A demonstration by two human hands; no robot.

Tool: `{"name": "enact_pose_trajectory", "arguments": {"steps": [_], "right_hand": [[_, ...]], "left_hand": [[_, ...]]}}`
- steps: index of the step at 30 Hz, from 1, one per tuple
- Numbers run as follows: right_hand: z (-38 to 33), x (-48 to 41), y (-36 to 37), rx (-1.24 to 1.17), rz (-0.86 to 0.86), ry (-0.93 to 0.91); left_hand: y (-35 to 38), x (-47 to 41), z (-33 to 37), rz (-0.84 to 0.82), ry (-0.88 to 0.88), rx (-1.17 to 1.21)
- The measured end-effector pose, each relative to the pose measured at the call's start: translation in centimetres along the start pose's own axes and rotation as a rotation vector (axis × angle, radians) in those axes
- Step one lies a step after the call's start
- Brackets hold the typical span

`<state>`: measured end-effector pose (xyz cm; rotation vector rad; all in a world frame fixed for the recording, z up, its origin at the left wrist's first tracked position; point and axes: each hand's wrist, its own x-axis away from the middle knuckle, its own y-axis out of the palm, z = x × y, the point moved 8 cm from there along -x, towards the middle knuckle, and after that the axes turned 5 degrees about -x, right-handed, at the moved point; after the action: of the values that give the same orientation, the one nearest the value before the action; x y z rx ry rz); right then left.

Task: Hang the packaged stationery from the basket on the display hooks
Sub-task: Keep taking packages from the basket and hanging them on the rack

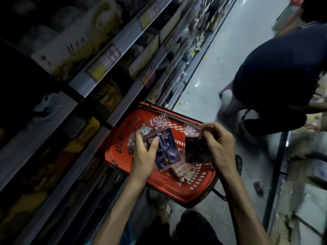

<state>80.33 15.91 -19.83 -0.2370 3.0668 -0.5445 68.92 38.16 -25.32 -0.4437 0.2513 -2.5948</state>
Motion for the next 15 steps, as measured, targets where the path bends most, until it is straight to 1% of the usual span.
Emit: {"name": "enact_pose_trajectory", "arguments": {"steps": [4, 7, 11, 15], "right_hand": [[-1.3, 2.1, -3.1, -0.068, 0.120, 0.072], [-1.7, 4.4, -5.6, -0.088, 0.174, 0.114], [-2.3, 8.5, -10.2, -0.092, 0.237, 0.078], [-2.7, 13.8, -16.3, -0.086, 0.387, 0.052]], "left_hand": [[1.6, 1.7, 3.6, -0.018, 0.067, -0.010], [3.7, 3.9, 6.1, -0.085, 0.063, 0.069], [7.1, 7.8, 9.5, -0.176, 0.186, 0.023], [11.3, 13.0, 12.1, -0.287, 0.221, 0.034]]}}
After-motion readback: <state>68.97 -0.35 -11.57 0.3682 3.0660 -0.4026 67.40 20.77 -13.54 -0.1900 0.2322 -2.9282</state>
